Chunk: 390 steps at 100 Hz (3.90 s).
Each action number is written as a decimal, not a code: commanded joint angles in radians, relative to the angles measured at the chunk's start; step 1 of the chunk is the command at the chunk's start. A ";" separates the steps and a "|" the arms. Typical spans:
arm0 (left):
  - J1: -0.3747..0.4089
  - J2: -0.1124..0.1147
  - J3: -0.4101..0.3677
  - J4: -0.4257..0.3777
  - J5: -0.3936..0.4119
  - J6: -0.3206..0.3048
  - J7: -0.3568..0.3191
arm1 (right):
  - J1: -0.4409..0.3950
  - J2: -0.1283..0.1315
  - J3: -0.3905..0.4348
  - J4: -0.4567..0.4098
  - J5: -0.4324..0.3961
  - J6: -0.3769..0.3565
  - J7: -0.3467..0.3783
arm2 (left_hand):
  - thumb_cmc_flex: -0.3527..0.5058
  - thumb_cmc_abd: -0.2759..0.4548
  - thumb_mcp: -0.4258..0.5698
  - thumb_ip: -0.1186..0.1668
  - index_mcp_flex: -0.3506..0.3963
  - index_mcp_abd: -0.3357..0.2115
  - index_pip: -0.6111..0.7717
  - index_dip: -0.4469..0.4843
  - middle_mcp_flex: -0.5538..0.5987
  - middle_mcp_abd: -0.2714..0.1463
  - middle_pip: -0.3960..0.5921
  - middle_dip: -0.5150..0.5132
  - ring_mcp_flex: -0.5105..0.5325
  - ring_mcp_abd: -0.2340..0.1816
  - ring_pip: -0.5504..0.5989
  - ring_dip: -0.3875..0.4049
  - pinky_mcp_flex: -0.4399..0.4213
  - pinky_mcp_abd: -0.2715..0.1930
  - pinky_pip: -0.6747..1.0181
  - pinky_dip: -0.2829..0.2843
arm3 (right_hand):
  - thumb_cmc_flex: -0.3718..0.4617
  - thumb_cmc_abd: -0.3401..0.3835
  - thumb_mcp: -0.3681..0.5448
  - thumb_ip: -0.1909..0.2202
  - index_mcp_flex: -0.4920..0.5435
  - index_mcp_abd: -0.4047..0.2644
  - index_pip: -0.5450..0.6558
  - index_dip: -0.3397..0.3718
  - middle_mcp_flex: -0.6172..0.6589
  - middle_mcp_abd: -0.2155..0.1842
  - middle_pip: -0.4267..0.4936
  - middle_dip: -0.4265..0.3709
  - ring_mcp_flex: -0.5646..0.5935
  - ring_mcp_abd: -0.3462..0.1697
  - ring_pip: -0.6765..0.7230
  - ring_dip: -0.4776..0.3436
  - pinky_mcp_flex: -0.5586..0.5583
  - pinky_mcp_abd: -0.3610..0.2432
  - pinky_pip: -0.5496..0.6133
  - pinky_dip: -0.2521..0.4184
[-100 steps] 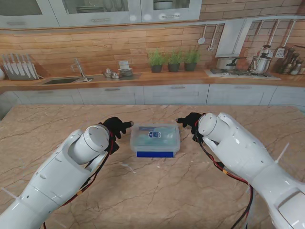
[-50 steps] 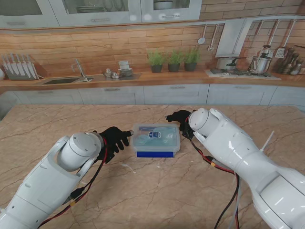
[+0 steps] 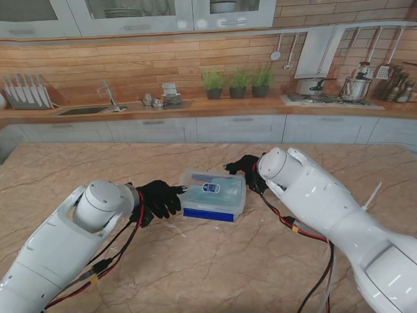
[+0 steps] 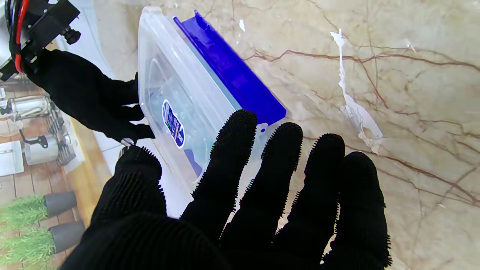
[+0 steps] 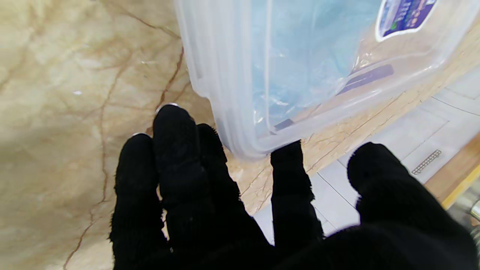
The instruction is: Fold the bubble film and place it into the plastic crate
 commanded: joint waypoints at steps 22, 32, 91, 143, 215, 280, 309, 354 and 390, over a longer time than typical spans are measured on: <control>0.027 -0.004 -0.004 -0.020 0.001 -0.001 0.015 | -0.127 0.062 0.061 -0.170 -0.070 0.072 0.009 | 0.021 0.021 -0.014 0.013 0.005 -0.005 -0.057 -0.022 0.006 0.002 -0.012 -0.009 -0.003 0.021 -0.013 0.008 -0.013 0.001 -0.003 -0.011 | 0.022 -0.005 -0.010 -0.011 0.097 0.039 0.053 0.013 0.020 0.018 0.004 0.001 0.006 0.033 0.030 0.016 0.012 -0.051 0.018 0.016; 0.035 -0.002 -0.004 -0.029 0.009 -0.001 0.019 | -0.174 0.079 0.093 -0.235 -0.099 0.104 0.006 | 0.014 0.018 -0.015 0.015 -0.038 -0.006 -0.076 -0.023 -0.011 -0.007 -0.009 -0.005 -0.009 0.015 -0.011 0.012 -0.014 -0.008 0.003 -0.011 | 0.029 -0.005 -0.012 -0.009 0.117 0.052 0.064 0.022 0.025 0.017 0.005 0.001 0.009 0.036 0.030 0.015 0.014 -0.049 0.018 0.017; 0.069 -0.003 0.052 -0.082 0.184 0.029 0.111 | -0.434 0.164 0.210 -0.579 -0.228 0.195 0.070 | 0.015 -0.003 -0.006 0.028 -0.151 0.000 0.085 0.093 -0.028 -0.008 0.061 0.039 0.000 0.008 0.037 0.040 -0.002 -0.030 0.058 0.011 | 0.034 0.016 -0.030 -0.004 0.175 0.101 0.080 0.065 0.065 0.010 -0.005 -0.005 0.022 0.048 0.031 0.013 0.020 -0.040 0.018 0.023; 0.146 -0.025 0.076 -0.159 0.384 0.058 0.281 | -0.600 0.178 0.353 -0.752 -0.312 0.194 0.054 | -0.063 -0.162 0.002 0.034 -0.171 -0.034 0.177 0.130 0.004 -0.046 0.133 0.090 0.053 -0.030 0.098 0.065 0.030 -0.052 0.101 0.042 | 0.004 0.028 -0.041 -0.004 0.123 0.155 0.012 0.085 0.090 0.012 -0.053 -0.025 0.006 0.061 -0.030 -0.008 0.004 -0.032 -0.019 0.011; 0.053 -0.040 0.202 -0.086 0.399 0.129 0.292 | -0.383 0.104 0.229 -0.525 -0.010 0.366 -0.023 | -0.019 -0.214 0.045 0.038 -0.146 -0.053 0.288 0.194 0.078 -0.078 0.228 0.162 0.138 -0.041 0.179 0.113 0.100 -0.048 0.144 0.065 | -0.059 0.017 -0.019 -0.019 0.083 0.373 -0.191 0.074 0.147 0.057 -0.190 -0.103 0.045 0.108 -0.375 -0.201 0.009 0.030 -0.166 -0.098; 0.040 -0.049 0.247 -0.053 0.418 0.157 0.314 | -0.301 -0.012 0.146 -0.344 0.225 0.425 -0.121 | 0.001 -0.413 0.377 -0.020 -0.171 -0.090 0.381 0.070 0.100 -0.098 0.220 0.149 0.163 -0.065 0.168 0.098 0.097 -0.072 0.143 0.065 | 0.026 -0.040 -0.008 -0.011 -0.134 0.325 -0.325 0.008 -0.087 0.056 -0.263 -0.123 0.036 0.142 -0.422 -0.249 0.013 0.097 -0.207 -0.141; 0.040 -0.051 0.252 -0.048 0.419 0.154 0.319 | -0.320 -0.055 0.186 -0.312 0.268 0.446 -0.206 | 0.002 -0.419 0.389 -0.023 -0.176 -0.091 0.383 0.066 0.093 -0.098 0.215 0.147 0.158 -0.068 0.160 0.096 0.090 -0.075 0.139 0.063 | 0.063 -0.095 0.028 -0.016 -0.145 0.344 -0.336 -0.005 -0.153 0.084 -0.239 -0.119 0.120 0.063 0.004 -0.090 0.040 0.008 -0.065 -0.097; 0.039 -0.049 0.258 -0.047 0.430 0.158 0.315 | -0.386 -0.056 0.232 -0.354 0.172 0.428 -0.302 | 0.003 -0.416 0.392 -0.026 -0.179 -0.093 0.378 0.060 0.089 -0.099 0.207 0.142 0.151 -0.069 0.148 0.093 0.081 -0.076 0.130 0.057 | 0.042 -0.253 0.127 -0.031 -0.156 0.327 -0.344 -0.014 -0.173 0.074 -0.192 -0.103 0.209 -0.020 0.297 -0.033 0.111 -0.032 0.039 -0.071; 0.037 -0.047 0.261 -0.047 0.429 0.160 0.310 | -0.420 -0.056 0.241 -0.377 0.085 0.393 -0.369 | -0.003 -0.403 0.387 -0.026 -0.177 -0.091 0.372 0.057 0.087 -0.097 0.200 0.138 0.145 -0.069 0.141 0.091 0.076 -0.077 0.125 0.054 | -0.018 -0.308 0.157 -0.039 -0.113 0.268 -0.301 0.020 -0.174 0.072 -0.059 -0.051 0.317 -0.110 0.438 -0.049 0.185 -0.068 0.147 -0.046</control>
